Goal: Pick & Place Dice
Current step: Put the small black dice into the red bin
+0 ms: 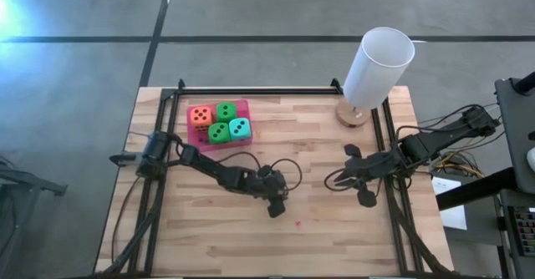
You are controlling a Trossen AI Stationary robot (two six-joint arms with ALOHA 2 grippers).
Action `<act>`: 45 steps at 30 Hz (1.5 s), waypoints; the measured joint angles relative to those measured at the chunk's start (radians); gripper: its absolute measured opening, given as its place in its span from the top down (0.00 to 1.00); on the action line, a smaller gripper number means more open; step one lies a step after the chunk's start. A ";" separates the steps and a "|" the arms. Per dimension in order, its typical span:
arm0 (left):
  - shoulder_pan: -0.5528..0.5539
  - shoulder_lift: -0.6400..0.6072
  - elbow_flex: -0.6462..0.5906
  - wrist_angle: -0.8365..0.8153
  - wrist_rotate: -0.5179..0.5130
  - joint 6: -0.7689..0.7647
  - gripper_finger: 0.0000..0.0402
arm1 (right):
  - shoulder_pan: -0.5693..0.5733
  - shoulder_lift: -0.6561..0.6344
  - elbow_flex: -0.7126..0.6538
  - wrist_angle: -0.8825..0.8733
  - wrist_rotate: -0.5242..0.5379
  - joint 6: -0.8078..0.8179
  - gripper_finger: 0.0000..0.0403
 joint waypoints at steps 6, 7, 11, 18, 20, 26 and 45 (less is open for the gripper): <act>-0.001 0.001 -0.001 -0.001 -0.047 -0.004 0.54 | 0.000 0.000 0.000 0.000 0.001 0.000 0.87; -0.001 0.001 -0.001 -0.002 -0.048 -0.004 0.55 | 0.000 0.000 0.000 0.000 0.001 0.000 0.87; -0.001 0.001 -0.001 -0.006 -0.056 -0.004 0.62 | 0.000 0.000 0.000 0.001 0.002 0.000 0.87; -0.004 0.001 -0.001 -0.009 -0.062 -0.004 0.73 | 0.000 0.000 0.000 0.000 0.002 0.000 0.87; -0.006 0.001 -0.001 -0.009 -0.062 -0.002 0.74 | 0.000 0.000 0.000 0.000 0.002 0.000 0.87; -0.010 0.001 -0.001 -0.009 -0.058 0.029 0.78 | 0.000 0.000 0.000 0.000 0.002 0.000 0.87; -0.010 -0.004 -0.001 -0.015 -0.054 0.046 0.87 | 0.000 0.000 0.000 0.001 0.028 0.013 0.87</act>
